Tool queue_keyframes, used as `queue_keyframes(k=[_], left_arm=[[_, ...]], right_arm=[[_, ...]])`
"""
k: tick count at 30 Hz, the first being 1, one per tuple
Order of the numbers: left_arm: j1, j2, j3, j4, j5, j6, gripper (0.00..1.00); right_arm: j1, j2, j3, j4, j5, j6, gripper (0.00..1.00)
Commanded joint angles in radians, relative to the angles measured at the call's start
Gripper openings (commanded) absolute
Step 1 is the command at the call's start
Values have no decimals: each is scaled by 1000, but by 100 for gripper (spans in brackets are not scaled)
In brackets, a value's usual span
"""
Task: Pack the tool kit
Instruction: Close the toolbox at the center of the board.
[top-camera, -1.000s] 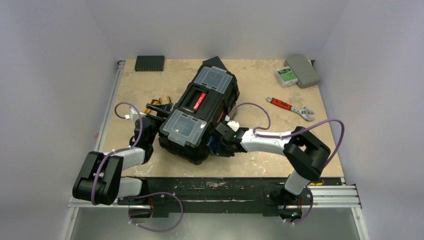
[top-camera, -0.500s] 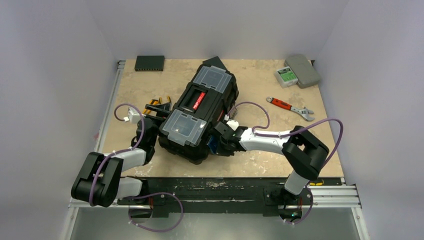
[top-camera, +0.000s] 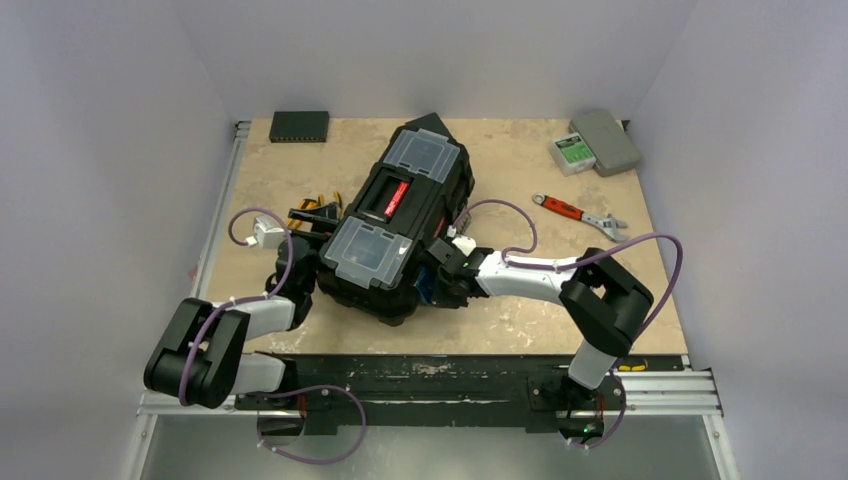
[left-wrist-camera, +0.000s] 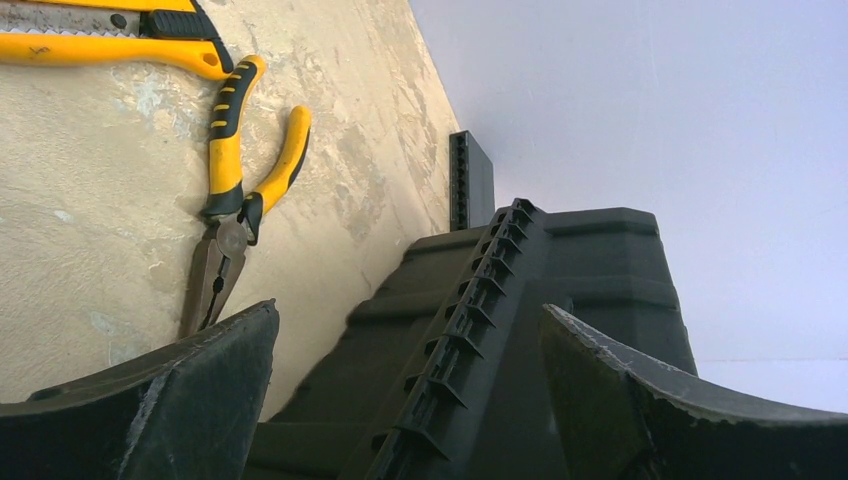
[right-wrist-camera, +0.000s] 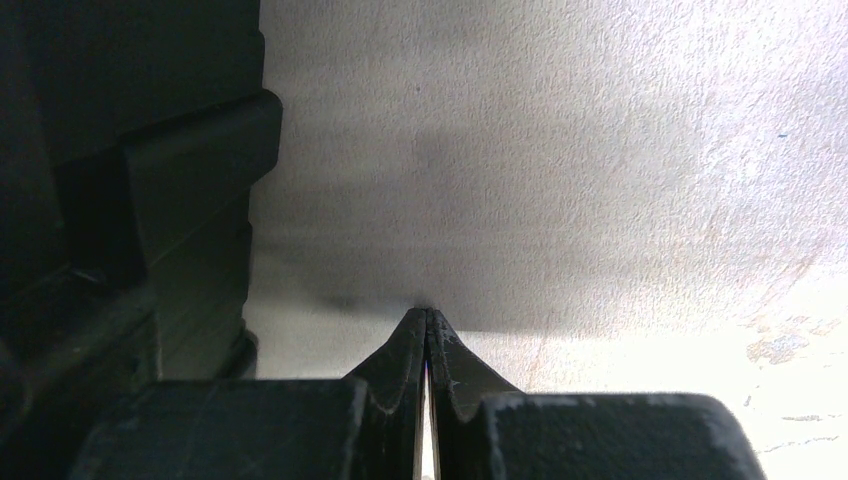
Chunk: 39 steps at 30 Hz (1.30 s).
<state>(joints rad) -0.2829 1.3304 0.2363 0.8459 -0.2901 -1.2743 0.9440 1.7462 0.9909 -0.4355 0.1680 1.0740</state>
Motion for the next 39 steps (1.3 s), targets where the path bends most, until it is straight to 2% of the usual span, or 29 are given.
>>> queue_keyframes(k=[1, 3, 9, 17, 20, 26, 30, 34, 39], left_arm=[[-334, 101, -82, -344, 667, 129, 97], [-376, 105, -75, -336, 643, 101, 97], [-417, 84, -72, -334, 605, 79, 96], [-457, -35, -31, -512, 527, 110, 97], [-457, -91, -17, -574, 502, 122, 99], [-468, -40, 3, -532, 536, 106, 98], [-468, 25, -16, -450, 555, 89, 98], [-466, 15, -15, -459, 554, 92, 98], [-393, -162, 33, -732, 502, 188, 99]], right_arm=[[30, 212, 109, 1398, -235, -36, 0], [21, 213, 101, 1465, -269, -26, 0], [18, 210, 109, 1484, -302, -23, 0], [16, 150, 94, 1401, -276, -37, 0], [12, 114, 57, 1433, -254, -41, 0], [13, 186, 142, 1520, -309, 1, 0], [13, 232, 181, 1553, -331, 39, 0], [13, 200, 166, 1513, -338, 34, 0], [-5, 28, 54, 1288, -246, -64, 0]])
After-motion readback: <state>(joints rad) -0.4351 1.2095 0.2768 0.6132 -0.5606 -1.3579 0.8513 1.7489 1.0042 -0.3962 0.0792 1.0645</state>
